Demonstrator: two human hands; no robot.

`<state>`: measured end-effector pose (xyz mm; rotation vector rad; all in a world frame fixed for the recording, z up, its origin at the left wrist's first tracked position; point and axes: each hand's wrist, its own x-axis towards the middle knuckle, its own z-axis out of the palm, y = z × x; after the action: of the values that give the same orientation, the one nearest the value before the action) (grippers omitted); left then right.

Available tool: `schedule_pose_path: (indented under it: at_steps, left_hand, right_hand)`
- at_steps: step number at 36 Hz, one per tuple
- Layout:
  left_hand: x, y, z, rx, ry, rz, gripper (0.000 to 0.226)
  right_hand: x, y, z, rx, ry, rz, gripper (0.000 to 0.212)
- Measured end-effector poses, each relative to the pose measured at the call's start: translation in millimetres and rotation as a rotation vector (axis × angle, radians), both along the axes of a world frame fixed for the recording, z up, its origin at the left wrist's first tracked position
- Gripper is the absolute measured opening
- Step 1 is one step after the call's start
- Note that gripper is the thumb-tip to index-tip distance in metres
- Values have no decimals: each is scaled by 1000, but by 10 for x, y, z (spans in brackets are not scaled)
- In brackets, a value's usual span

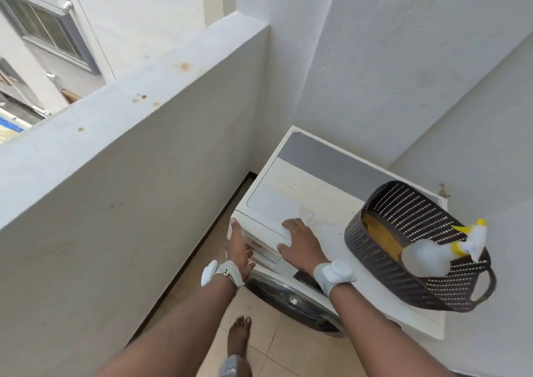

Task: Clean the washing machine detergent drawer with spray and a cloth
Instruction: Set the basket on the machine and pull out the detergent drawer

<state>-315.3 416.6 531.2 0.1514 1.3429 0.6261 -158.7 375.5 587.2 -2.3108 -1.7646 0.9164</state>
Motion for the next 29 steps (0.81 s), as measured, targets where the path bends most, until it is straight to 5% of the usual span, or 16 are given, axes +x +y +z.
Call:
schedule_pose_path:
  at_steps: [10,15,22,29]
  left_hand:
    - [-29,-124,52,80,-83,-34,114]
    - [-107,-177,76,84,-54,-67,136]
    - [-373,-493,286,27,24,-99,116]
    - [-746,-1019,91,-46,-9,-150,131]
  right_hand:
    - [-47,-161,-66,-45,-19,113,77]
    - [-142,-370,-35,110,-166,217,61]
    - [-217,-568,-73,104,-82,271,61]
    - [-339,-630,-202,194,-51,154,41]
